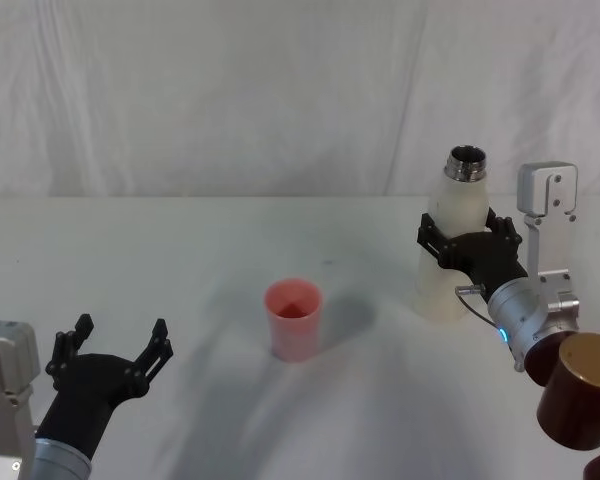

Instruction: Grasp the thermos with one hand and pour water into the cup lid.

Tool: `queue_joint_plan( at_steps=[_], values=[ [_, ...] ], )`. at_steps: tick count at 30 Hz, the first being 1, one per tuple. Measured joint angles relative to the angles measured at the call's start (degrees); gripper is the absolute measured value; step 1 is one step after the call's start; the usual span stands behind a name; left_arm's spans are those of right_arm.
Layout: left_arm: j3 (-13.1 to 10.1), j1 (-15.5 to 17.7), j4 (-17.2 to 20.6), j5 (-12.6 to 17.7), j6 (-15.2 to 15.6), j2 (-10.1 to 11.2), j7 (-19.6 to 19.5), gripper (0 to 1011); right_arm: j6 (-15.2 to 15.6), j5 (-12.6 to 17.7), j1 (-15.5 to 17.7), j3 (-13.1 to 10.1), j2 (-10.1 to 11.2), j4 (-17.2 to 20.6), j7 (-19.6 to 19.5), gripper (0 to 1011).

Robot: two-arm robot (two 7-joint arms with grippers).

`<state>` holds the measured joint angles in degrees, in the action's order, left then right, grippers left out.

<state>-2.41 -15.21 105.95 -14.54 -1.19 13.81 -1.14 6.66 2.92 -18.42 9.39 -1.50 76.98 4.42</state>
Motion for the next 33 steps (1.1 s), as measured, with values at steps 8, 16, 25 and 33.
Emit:
queue_joint_plan(
  at_steps=[8,16,25,33],
  values=[
    [0.0,0.0,0.0,0.0,0.0,0.0,0.0,1001,0.0,0.0,0.0,0.0,0.0,0.1,0.0,951],
    [0.0,0.0,0.0,0.0,0.0,0.0,0.0,1001,0.1,0.0,0.1,0.0,0.1,0.1,0.0,951],
    [0.0,0.0,0.0,0.0,0.0,0.0,0.0,1001,0.1,0.0,0.1,0.0,0.1,0.1,0.0,951],
    [0.0,0.0,0.0,0.0,0.0,0.0,0.0,1001,0.1,0.0,0.1,0.0,0.1,0.1,0.0,951]
  ],
)
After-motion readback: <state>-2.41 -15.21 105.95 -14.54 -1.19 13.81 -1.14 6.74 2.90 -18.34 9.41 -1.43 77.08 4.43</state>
